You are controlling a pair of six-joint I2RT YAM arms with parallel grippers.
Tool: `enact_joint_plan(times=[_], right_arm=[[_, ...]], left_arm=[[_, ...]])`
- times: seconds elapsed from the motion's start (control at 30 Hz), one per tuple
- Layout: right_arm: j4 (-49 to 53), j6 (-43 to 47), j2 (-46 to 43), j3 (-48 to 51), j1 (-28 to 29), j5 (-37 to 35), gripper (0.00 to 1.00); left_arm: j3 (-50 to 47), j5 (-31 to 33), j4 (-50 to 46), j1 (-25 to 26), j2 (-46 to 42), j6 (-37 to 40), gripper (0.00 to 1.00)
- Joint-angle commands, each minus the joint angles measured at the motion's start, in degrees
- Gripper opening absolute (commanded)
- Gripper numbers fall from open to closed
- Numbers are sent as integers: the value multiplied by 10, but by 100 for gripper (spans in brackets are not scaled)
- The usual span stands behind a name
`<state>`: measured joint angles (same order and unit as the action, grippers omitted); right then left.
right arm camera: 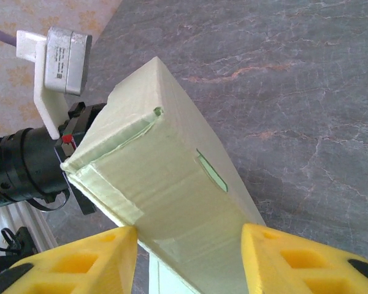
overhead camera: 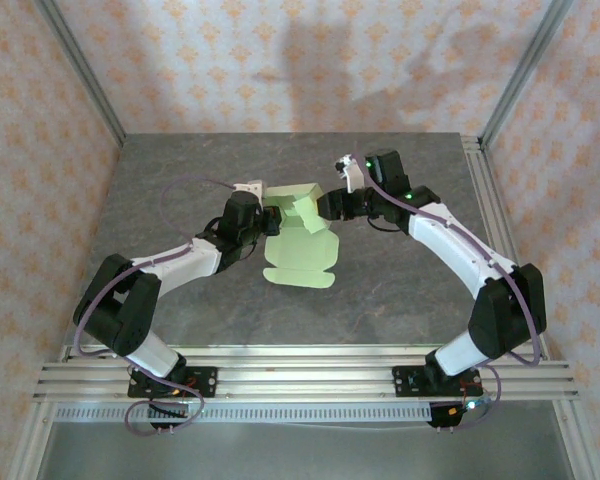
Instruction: Fold the paper box
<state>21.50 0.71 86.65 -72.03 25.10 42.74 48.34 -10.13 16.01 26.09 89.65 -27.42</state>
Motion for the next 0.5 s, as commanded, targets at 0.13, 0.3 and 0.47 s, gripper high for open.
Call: enact_joint_plan(times=[0.13,0.3,0.47], right_arm=[[-14,31,-19,21,5,54,50],[-26,32,-37,37,5,26,56],[-7,38,-21,25,6,-2,55]], left_arm=[[24,-16,-1,-3,19,-8,0],[20,-20,10,-4,20,-11,0],[25,-26,12,-5,20,-11,0]])
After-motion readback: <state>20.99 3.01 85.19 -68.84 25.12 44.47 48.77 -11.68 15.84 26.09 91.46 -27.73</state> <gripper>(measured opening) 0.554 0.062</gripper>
